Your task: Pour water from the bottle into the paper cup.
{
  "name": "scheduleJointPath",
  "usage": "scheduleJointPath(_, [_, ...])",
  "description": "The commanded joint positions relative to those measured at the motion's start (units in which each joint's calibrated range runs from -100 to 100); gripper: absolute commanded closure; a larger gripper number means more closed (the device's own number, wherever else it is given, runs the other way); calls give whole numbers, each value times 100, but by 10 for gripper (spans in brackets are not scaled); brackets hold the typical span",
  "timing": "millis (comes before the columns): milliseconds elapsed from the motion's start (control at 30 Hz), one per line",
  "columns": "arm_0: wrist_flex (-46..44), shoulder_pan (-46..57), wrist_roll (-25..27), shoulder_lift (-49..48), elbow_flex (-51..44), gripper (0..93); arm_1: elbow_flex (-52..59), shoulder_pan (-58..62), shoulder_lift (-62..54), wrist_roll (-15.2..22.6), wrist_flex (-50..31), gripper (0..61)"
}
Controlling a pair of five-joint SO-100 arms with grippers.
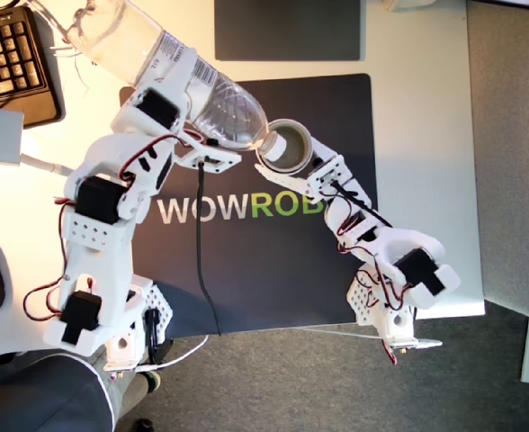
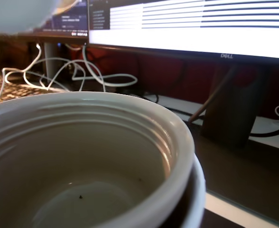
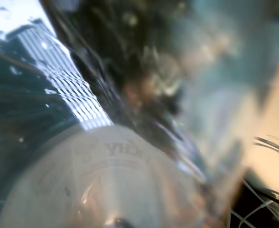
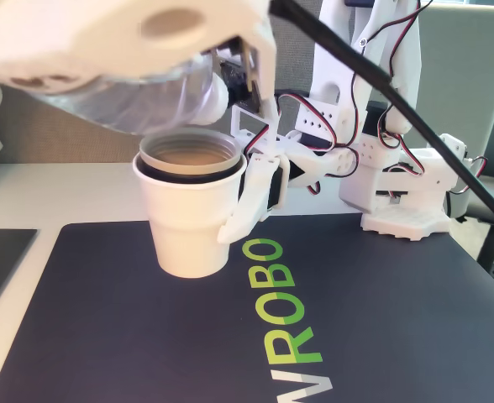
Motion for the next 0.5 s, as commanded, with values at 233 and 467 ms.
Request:
scheduleJointPath(233, [62,3,54,-129,-978,927,-540,114,11,-44,0,612])
scheduleJointPath(467, [78,-10,54,-120,-968,927,-576,138,62,-54,0,612])
